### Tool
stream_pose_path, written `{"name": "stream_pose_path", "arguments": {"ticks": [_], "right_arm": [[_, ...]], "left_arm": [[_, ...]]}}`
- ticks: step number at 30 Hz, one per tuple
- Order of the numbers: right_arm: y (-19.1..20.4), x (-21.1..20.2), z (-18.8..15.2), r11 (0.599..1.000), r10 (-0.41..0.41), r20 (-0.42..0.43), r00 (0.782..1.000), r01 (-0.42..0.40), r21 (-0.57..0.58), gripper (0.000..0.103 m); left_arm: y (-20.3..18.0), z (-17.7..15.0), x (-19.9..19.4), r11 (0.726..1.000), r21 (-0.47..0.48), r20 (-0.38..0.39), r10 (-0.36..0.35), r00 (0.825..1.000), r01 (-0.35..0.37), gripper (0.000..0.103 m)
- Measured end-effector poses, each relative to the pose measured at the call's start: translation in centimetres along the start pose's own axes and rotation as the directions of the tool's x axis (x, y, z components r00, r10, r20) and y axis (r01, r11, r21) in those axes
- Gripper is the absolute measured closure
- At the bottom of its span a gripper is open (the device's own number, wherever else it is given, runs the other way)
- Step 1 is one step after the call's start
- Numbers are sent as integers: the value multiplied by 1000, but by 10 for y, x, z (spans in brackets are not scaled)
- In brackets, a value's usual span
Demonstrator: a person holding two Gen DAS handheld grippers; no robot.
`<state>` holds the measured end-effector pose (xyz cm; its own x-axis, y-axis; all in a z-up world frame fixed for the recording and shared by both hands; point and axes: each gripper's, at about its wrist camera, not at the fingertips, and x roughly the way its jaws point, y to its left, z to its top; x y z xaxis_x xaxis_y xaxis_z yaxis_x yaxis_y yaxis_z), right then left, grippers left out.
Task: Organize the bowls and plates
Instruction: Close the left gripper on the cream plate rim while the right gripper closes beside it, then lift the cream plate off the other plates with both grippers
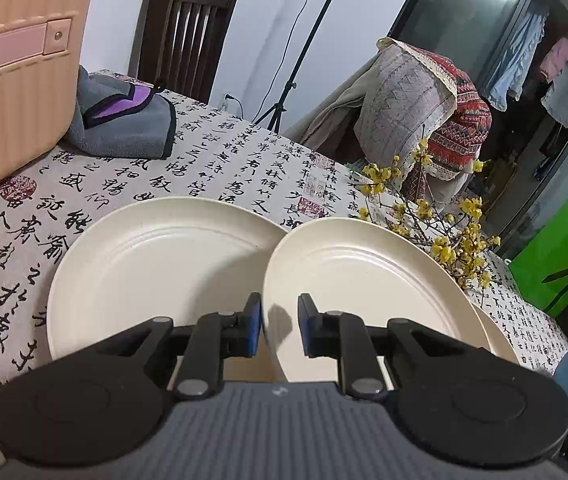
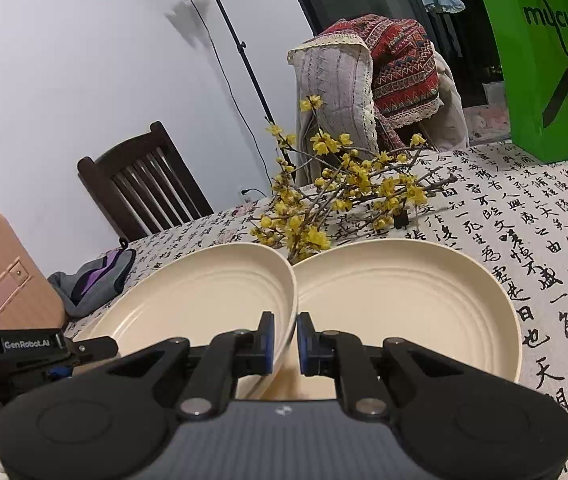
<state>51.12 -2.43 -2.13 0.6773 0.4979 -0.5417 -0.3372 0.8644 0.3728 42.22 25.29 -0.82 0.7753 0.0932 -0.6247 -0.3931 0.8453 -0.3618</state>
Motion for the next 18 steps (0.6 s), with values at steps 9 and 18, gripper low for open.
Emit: {"name": "stream_pose_path", "arguments": {"ticks": [9, 18], "right_arm": [[7, -1, -2, 998, -18, 5, 1000, 18, -52, 91], [11, -6, 0, 997, -34, 12, 999, 34, -69, 92]], "left_arm": [[-1, 0, -2, 1000, 10, 12, 13, 1000, -14, 83], [-7, 0, -5, 998, 48, 19, 29, 999, -30, 83]]}}
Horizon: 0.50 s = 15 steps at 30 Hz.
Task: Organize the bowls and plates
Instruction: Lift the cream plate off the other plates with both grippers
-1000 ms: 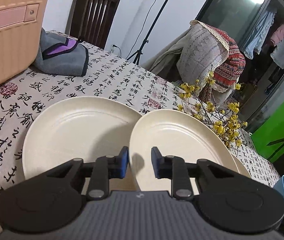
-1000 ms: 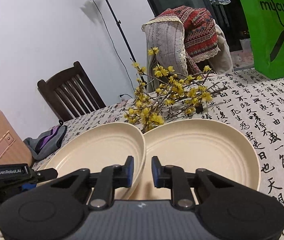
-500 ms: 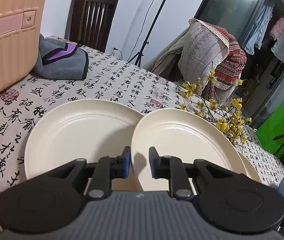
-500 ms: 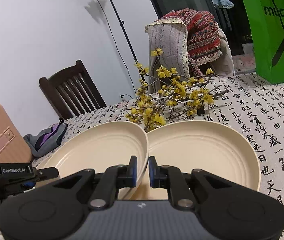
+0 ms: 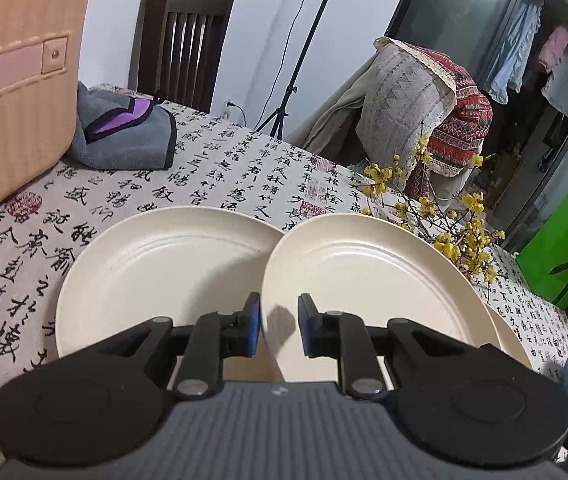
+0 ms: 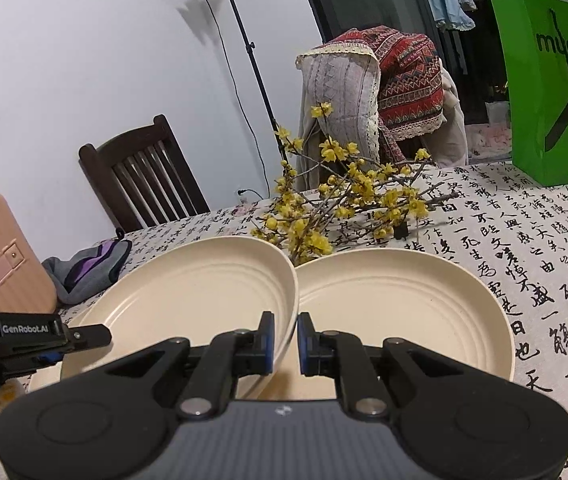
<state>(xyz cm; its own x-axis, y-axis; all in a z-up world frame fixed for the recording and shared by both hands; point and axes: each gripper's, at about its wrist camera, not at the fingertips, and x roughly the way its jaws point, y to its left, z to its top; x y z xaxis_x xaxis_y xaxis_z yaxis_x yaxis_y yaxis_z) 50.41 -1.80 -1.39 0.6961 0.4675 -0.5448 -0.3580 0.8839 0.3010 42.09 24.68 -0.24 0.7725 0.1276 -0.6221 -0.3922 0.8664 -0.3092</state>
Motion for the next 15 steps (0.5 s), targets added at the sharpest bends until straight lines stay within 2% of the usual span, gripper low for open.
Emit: {"name": "stream_pose_path", "arguments": {"ticks": [15], "right_arm": [[3, -21, 2, 1000, 0, -15, 1000, 0, 3, 92]], "left_arm": [[-17, 1, -33, 997, 70, 60, 18, 998, -22, 83]]}}
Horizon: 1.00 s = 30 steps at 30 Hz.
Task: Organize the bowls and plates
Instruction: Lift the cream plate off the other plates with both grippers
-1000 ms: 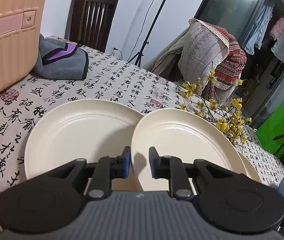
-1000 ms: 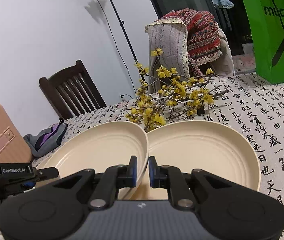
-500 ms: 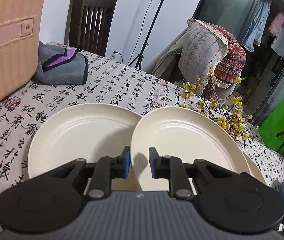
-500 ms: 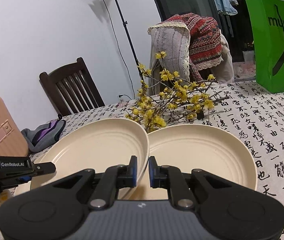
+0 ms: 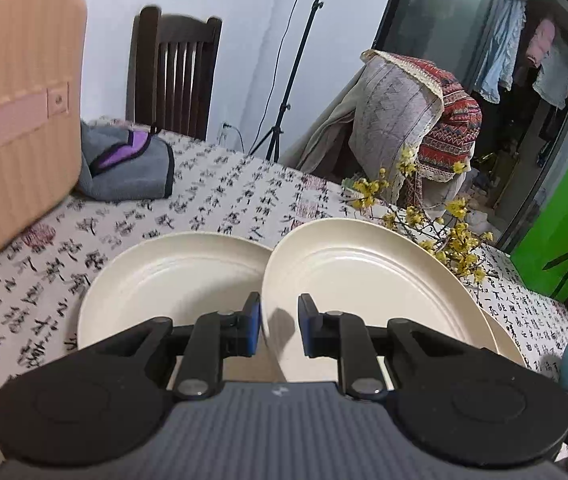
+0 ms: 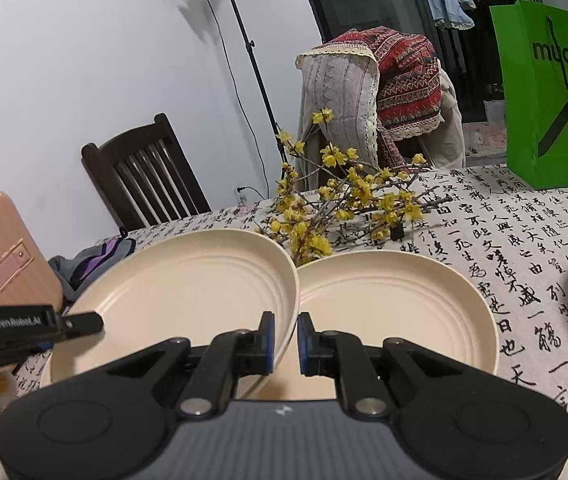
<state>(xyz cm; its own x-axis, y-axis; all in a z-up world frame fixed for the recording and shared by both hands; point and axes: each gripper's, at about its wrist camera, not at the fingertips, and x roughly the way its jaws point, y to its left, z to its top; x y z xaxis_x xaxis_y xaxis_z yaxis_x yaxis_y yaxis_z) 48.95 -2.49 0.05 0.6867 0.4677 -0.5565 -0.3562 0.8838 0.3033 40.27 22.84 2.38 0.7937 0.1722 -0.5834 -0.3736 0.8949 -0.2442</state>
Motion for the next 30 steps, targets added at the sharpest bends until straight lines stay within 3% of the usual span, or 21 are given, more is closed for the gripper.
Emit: {"name": "stream_pose_path", "arguments": {"ticks": [30], "right_arm": [[-1, -112, -2, 1000, -9, 101, 995, 9, 4, 92]], "left_arm": [[-29, -19, -92, 997, 43, 67, -63, 996, 60, 83]]}}
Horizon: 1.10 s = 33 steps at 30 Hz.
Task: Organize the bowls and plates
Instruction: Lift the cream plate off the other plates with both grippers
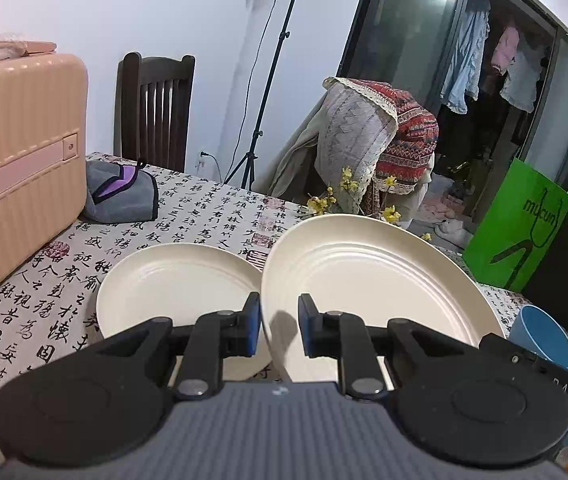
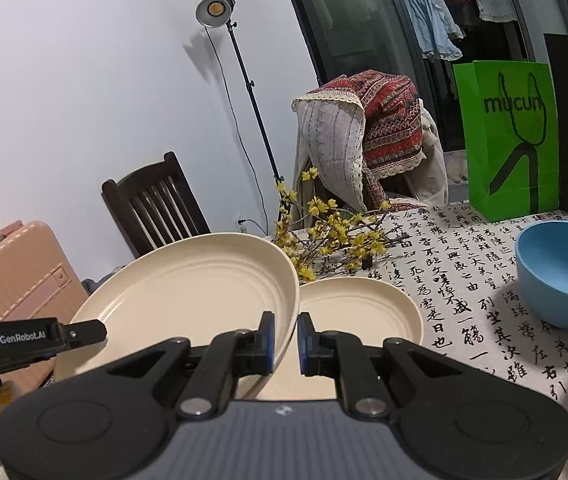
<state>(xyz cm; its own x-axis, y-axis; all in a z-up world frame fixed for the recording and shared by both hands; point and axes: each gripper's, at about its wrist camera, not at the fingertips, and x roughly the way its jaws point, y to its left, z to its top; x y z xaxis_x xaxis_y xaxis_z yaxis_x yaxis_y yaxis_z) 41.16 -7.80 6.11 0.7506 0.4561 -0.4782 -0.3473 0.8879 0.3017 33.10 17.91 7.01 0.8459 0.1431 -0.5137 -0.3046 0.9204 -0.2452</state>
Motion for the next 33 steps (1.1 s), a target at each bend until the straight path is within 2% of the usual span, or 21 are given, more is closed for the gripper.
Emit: {"name": "stream_pose_path", "arguments": {"ticks": [33], "right_arm": [[-8, -76, -9, 1000, -26, 66, 997, 25, 13, 92]], "left_arm": [[-25, -17, -63, 998, 37, 38, -58, 998, 57, 83]]}}
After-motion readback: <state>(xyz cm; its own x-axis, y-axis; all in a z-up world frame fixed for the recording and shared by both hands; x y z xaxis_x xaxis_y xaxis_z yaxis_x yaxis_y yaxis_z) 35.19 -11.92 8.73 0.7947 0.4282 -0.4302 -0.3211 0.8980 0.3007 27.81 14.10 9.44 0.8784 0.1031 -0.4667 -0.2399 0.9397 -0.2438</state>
